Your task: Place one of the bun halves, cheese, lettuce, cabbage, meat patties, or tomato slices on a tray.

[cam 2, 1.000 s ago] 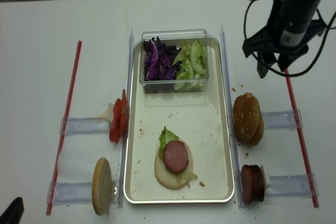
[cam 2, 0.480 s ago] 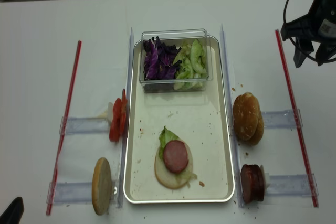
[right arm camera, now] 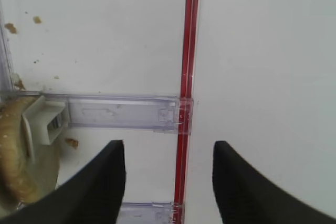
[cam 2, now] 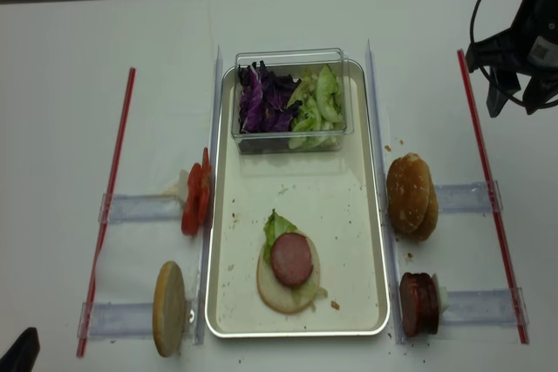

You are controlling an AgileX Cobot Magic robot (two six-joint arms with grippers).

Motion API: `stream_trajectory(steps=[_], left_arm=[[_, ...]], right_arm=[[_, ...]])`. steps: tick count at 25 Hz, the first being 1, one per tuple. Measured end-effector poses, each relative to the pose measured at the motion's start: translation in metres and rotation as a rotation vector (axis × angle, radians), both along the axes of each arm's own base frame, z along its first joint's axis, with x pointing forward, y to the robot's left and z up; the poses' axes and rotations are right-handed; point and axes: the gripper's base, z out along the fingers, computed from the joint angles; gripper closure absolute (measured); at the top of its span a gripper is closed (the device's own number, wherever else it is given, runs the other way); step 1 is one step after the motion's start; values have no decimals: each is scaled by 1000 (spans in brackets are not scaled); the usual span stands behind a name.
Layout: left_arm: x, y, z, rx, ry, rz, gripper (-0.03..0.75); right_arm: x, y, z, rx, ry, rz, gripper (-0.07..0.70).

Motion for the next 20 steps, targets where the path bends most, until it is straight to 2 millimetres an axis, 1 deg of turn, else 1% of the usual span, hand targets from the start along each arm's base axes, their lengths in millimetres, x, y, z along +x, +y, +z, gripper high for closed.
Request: stream_trajectory(steps=[4, 12, 15, 20], left_arm=[[0, 0, 0, 0, 0, 0, 288], [0, 0, 0, 0, 0, 0, 288], [0, 0, 0, 0, 0, 0, 288], [0, 0, 0, 0, 0, 0, 288]], right_arm=[[-11, 0, -3, 3, 20, -1, 241], [-42, 1, -2, 6, 46, 0, 241], [-56, 3, -2, 28, 52, -3, 241], [-84, 5, -7, 43, 84, 0, 241]])
